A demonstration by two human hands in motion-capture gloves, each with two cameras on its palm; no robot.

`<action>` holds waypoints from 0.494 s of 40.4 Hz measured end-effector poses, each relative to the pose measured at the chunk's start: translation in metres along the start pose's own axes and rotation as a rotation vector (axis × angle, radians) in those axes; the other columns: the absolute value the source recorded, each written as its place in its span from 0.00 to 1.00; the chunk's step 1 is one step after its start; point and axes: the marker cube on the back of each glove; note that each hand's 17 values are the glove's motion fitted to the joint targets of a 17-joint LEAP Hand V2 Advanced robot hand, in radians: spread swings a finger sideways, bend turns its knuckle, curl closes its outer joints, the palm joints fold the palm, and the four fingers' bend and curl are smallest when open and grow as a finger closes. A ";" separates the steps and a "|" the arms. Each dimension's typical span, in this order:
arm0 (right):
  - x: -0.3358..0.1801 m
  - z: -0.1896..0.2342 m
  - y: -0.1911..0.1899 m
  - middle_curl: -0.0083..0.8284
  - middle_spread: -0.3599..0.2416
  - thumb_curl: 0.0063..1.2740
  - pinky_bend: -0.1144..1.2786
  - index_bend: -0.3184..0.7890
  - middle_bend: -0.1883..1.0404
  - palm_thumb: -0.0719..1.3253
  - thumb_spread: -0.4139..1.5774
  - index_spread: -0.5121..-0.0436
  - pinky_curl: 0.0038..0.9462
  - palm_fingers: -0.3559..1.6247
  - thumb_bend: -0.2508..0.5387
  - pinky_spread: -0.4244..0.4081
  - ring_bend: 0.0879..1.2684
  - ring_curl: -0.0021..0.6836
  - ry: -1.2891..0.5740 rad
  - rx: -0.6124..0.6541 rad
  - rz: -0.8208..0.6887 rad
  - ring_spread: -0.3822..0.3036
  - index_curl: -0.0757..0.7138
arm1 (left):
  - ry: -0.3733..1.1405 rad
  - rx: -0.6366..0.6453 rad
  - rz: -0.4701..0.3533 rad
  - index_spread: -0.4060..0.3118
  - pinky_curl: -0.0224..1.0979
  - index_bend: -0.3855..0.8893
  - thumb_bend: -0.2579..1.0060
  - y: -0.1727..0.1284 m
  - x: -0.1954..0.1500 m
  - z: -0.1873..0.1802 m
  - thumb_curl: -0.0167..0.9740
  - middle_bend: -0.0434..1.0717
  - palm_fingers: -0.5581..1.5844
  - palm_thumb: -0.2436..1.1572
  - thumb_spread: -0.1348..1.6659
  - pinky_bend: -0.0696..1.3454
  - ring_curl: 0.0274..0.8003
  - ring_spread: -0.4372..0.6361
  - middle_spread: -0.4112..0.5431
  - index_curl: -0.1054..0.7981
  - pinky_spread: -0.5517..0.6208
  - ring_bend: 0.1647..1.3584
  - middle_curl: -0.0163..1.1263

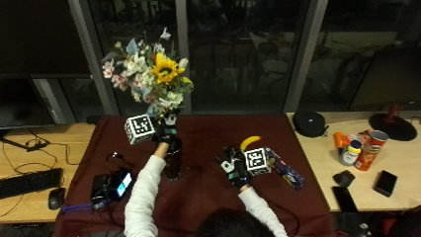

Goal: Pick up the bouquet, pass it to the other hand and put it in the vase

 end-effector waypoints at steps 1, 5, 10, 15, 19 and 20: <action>0.002 -0.001 0.001 0.57 0.41 0.41 0.40 0.39 0.38 0.69 0.73 0.60 0.35 0.61 0.30 0.51 0.36 0.58 -0.003 -0.005 0.006 0.32 0.48 | 0.000 -0.066 -0.018 0.12 0.48 0.52 0.15 0.007 -0.015 0.000 0.46 0.69 0.88 0.61 0.62 0.61 0.59 0.05 0.07 0.76 0.11 0.63 0.54; 0.012 -0.004 0.007 0.56 0.41 0.42 0.39 0.39 0.37 0.69 0.73 0.60 0.35 0.61 0.30 0.52 0.35 0.58 0.002 -0.018 0.038 0.32 0.48 | -0.018 -0.382 -0.126 0.27 0.46 0.31 0.13 0.052 -0.080 -0.008 0.42 0.60 0.65 0.51 0.60 0.57 0.57 0.09 0.12 0.67 0.15 0.57 0.52; 0.043 -0.009 0.015 0.56 0.42 0.42 0.38 0.40 0.36 0.69 0.74 0.60 0.35 0.61 0.30 0.54 0.33 0.58 0.024 -0.041 0.116 0.33 0.48 | -0.026 -0.475 -0.222 0.61 0.49 0.32 0.13 0.108 -0.151 -0.042 0.38 0.40 0.11 0.39 0.55 0.48 0.62 0.41 0.42 0.58 0.49 0.51 0.53; 0.069 -0.016 0.018 0.56 0.42 0.42 0.36 0.41 0.35 0.70 0.74 0.60 0.35 0.60 0.30 0.57 0.31 0.58 0.003 -0.039 0.171 0.33 0.49 | -0.089 -0.442 -0.225 0.75 0.36 0.32 0.16 0.124 -0.156 -0.074 0.37 0.25 0.14 0.36 0.53 0.39 0.44 0.60 0.61 0.46 0.67 0.45 0.38; 0.083 -0.022 0.020 0.56 0.42 0.42 0.35 0.41 0.34 0.70 0.74 0.60 0.35 0.60 0.30 0.58 0.30 0.58 -0.008 -0.021 0.191 0.33 0.49 | -0.079 -0.404 -0.202 0.81 0.33 0.32 0.16 0.124 -0.144 -0.087 0.37 0.22 0.16 0.34 0.51 0.37 0.39 0.69 0.70 0.40 0.75 0.44 0.34; 0.084 -0.024 0.020 0.56 0.42 0.42 0.34 0.41 0.34 0.70 0.74 0.60 0.35 0.60 0.30 0.58 0.30 0.58 -0.008 -0.013 0.197 0.33 0.49 | -0.080 -0.391 -0.188 0.82 0.32 0.33 0.16 0.122 -0.141 -0.090 0.37 0.21 0.16 0.34 0.51 0.36 0.38 0.71 0.72 0.39 0.77 0.43 0.33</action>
